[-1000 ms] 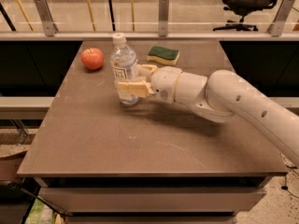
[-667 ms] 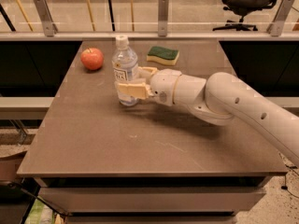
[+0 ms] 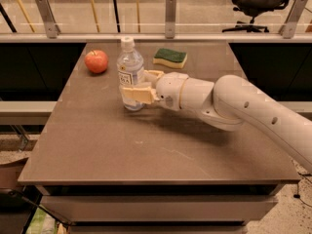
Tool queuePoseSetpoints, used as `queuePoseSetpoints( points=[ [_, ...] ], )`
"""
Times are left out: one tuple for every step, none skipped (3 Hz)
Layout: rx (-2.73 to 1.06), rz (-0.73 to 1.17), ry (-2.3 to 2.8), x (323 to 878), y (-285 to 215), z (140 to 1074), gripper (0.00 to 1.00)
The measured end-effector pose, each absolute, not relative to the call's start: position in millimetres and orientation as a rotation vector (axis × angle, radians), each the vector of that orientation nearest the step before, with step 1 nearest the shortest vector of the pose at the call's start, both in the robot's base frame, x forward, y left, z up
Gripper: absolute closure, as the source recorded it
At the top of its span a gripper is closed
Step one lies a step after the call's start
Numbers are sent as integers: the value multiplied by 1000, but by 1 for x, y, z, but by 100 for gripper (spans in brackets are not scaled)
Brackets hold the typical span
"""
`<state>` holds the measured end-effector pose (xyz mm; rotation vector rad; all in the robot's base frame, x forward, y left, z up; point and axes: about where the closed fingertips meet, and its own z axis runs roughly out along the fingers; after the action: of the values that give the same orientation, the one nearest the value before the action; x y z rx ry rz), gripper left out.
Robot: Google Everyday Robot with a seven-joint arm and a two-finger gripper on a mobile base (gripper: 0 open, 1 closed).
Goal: Place blue plastic bottle upright
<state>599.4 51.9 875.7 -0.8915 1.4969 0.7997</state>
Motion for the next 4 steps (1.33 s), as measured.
queuePoseSetpoints(
  points=[
    [-892,800,1497,599,52,876,59],
    [-892,800,1497,599,52,876,36],
    [-892,800,1497,599,52,877,12],
    [-895,802,1495,599,54,877,0]
  ],
)
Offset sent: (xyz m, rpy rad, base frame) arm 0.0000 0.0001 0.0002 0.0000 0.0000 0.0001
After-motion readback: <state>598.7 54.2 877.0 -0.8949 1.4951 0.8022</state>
